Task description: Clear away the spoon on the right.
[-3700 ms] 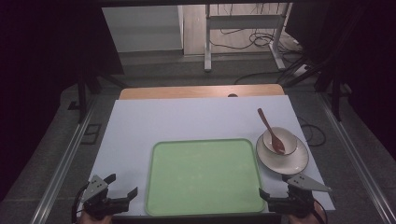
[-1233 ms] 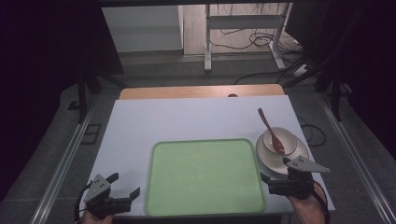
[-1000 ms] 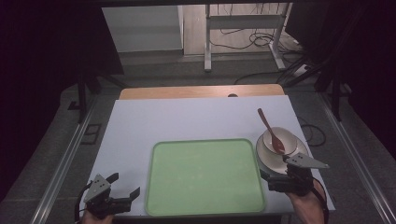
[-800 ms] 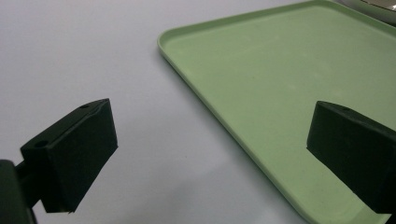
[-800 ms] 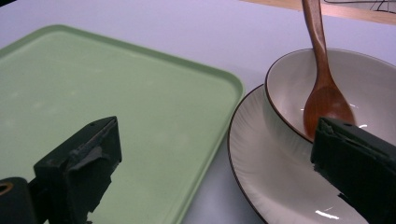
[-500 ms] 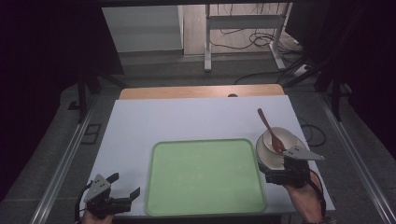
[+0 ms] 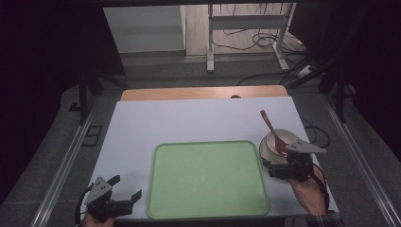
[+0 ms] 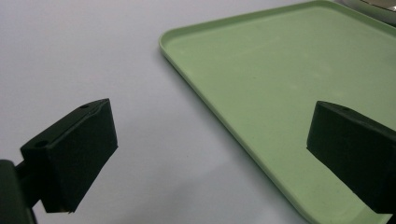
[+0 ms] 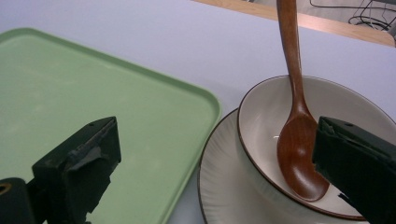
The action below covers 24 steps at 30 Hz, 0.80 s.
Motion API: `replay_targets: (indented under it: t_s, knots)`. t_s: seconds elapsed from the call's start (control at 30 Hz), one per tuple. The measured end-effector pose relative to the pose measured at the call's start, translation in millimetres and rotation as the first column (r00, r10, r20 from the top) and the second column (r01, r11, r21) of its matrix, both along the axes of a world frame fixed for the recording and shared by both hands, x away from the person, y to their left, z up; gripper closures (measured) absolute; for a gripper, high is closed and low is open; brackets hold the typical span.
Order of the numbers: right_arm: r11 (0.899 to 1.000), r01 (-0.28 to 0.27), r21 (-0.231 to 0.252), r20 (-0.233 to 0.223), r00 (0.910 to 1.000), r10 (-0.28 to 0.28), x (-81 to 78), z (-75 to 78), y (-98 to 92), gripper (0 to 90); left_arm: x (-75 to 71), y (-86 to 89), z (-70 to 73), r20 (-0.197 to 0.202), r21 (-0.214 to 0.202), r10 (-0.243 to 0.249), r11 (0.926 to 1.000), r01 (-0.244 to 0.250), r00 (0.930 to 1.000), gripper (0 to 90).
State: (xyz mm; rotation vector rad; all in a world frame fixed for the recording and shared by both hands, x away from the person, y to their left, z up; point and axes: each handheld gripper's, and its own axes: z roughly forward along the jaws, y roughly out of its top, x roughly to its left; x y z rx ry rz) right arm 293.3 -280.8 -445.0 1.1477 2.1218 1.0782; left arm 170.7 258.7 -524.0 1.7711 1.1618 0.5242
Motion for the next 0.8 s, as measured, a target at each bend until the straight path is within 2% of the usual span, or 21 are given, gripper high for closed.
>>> replay_targets:
  t_s: [0.23, 0.4, 0.6, 0.8]
  knots:
    - [1.0, 0.006, -0.022, -0.007, 1.0, -0.006, 7.8, 1.1, -1.1, 1.0, 0.2, -0.2, -0.2, 0.0, -0.002, 0.001, 1.0, -0.001, 1.0, 1.2]
    - [1.0, 0.017, -0.019, -0.006, 0.9998, -0.017, 15.1, 5.2, -1.3, 0.4, 0.3, 0.1, -0.3, -0.002, -0.001, 0.0, 1.0, 0.0, 1.0, 1.2]
    - [0.999, 0.039, -0.025, 0.008, 0.9992, -0.039, 25.5, 11.1, 1.1, 0.0, 0.2, 0.1, -0.3, -0.002, 0.0, 0.0, 1.0, 0.0, 1.0, 1.2]
    - [0.998, 0.062, -0.028, -0.013, 0.998, -0.063, 38.9, 13.8, 1.5, 0.0, 0.3, 0.4, -0.3, -0.003, -0.004, -0.001, 1.0, 0.001, 1.0, 1.2]
